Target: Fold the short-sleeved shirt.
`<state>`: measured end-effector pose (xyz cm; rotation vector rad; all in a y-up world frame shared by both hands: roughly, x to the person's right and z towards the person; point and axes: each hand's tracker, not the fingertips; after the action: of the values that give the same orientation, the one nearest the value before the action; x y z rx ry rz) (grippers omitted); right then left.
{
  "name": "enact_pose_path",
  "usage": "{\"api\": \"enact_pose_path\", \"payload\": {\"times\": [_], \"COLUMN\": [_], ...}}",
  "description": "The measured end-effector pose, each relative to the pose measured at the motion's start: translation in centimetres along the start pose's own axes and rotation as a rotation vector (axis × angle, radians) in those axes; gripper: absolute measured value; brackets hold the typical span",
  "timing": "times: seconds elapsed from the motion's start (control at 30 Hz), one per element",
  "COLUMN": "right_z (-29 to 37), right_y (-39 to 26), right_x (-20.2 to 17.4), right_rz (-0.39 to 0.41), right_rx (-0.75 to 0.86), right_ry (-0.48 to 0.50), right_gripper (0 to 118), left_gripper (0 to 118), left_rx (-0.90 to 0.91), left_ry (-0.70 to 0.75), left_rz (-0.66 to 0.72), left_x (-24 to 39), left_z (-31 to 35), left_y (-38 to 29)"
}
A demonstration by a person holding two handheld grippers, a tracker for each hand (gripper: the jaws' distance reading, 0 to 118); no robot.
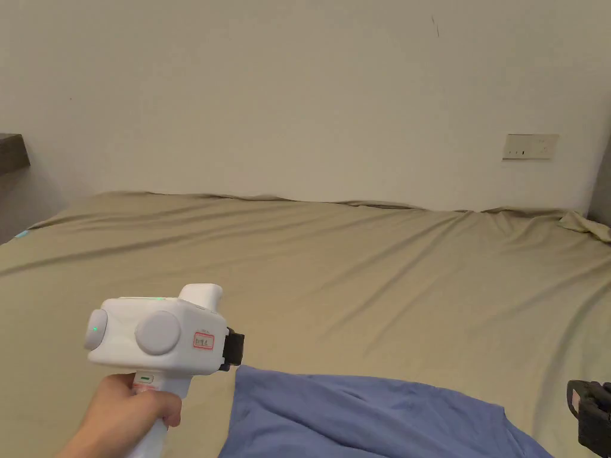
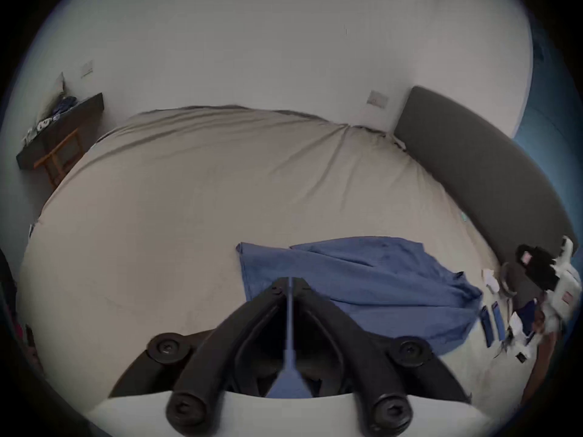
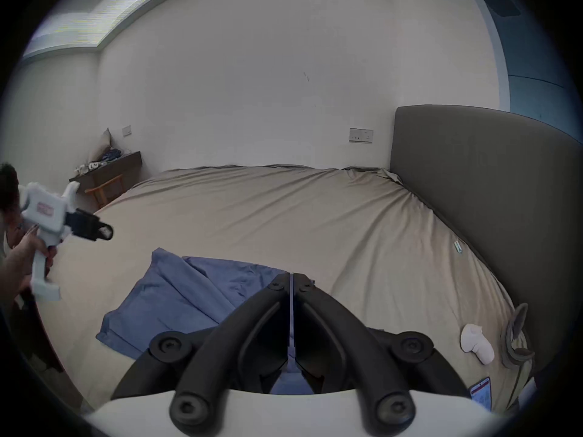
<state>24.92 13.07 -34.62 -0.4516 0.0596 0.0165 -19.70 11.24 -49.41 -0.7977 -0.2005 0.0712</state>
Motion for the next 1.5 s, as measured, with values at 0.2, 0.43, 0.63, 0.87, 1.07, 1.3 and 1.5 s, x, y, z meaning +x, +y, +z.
{"api": "enact_pose_path", "payload": {"times": [0.2,0.43,0.63,0.87,1.07,1.3,1.5], "right_z": [-0.1,0.3,-0.2,-4.3,-10.0,-9.6,-7.9], "right_y": [-1.2,-2.5,-2.5,-4.5,-8.3,-6.1,-0.8], "right_x": [1.6,3.9,5.2,6.2,4.6,3.6,3.8], "right_rz": [0.017,0.024,-0.041,-0.200,-0.184,-0.157,-0.198], "right_rx": [-0.055,-0.108,-0.115,-0.330,-0.619,-0.476,-0.268], "right_ry": [-0.039,-0.098,-0.123,-0.004,-0.013,-0.042,-0.002], "right_gripper": [4,4,5,118,92,19,19], "left_gripper": [94,93,0,0,0,0,0], "left_rx": [-0.198,-0.356,-0.242,-0.211,-0.179,-0.095,0.053], "left_ry": [0.038,0.051,0.045,0.007,-0.026,-0.059,-0.111], "left_rz": [0.111,0.175,0.179,0.154,0.176,0.172,0.159], "left_x": [-3.0,-2.1,-1.0,-0.9,-1.1,-1.7,-1.7], "left_z": [-12.4,-18.7,-17.4,-15.4,-13.9,-10.7,-5.5], "left_y": [3.9,1.0,0.1,0.9,1.1,2.1,4.7]}}
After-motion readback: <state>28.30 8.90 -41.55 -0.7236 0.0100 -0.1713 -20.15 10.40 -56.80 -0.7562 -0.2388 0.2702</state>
